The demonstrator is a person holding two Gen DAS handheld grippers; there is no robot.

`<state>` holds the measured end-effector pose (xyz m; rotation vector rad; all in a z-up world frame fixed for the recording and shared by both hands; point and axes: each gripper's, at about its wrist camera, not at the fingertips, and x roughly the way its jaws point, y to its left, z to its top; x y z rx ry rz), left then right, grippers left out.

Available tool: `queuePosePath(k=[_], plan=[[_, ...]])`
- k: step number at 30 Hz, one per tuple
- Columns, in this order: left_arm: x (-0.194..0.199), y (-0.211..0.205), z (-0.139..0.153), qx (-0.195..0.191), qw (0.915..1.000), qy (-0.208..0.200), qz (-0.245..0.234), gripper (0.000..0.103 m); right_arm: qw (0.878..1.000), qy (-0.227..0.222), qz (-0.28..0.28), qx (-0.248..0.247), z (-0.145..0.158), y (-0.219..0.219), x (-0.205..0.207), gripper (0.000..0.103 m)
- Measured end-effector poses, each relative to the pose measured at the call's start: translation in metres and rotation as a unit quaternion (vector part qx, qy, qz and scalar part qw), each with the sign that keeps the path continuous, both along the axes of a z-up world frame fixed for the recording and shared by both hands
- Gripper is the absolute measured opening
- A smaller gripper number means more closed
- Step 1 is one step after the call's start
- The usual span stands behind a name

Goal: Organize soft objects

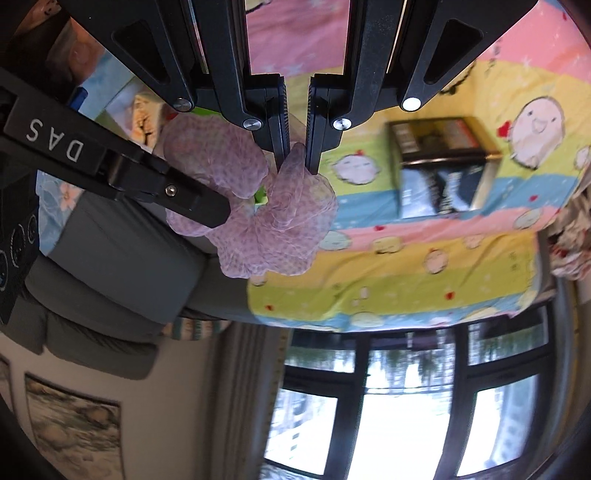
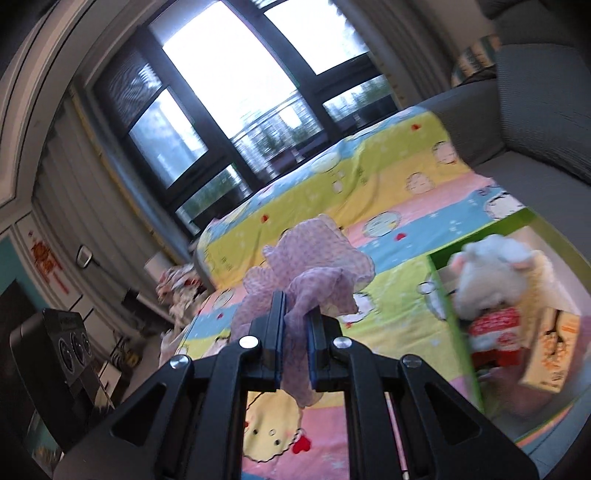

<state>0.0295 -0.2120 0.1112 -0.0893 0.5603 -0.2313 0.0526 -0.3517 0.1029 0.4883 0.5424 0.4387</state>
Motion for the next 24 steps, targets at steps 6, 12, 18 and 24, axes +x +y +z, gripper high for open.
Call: queuePosePath(k=[6,12,18,24], plan=[[0.018,-0.043,-0.005,0.006,0.999,0.012,-0.043,0.007,0.998,0.015,-0.051,0.038,-0.01,-0.045,-0.001,0.01],[0.034,-0.088,-0.015,0.025,0.9956,0.032,-0.085,0.007,0.992,0.039,-0.106,0.056,-0.023,-0.082,-0.003,0.01],[0.051,-0.118,-0.032,0.033,0.9895,0.065,-0.125,0.007,0.982,0.08,-0.159,0.068,-0.041,-0.113,-0.001,0.01],[0.068,-0.139,-0.051,0.033,0.9832,0.105,-0.145,0.007,0.972,0.125,-0.189,0.062,-0.058,-0.126,0.009,0.01]])
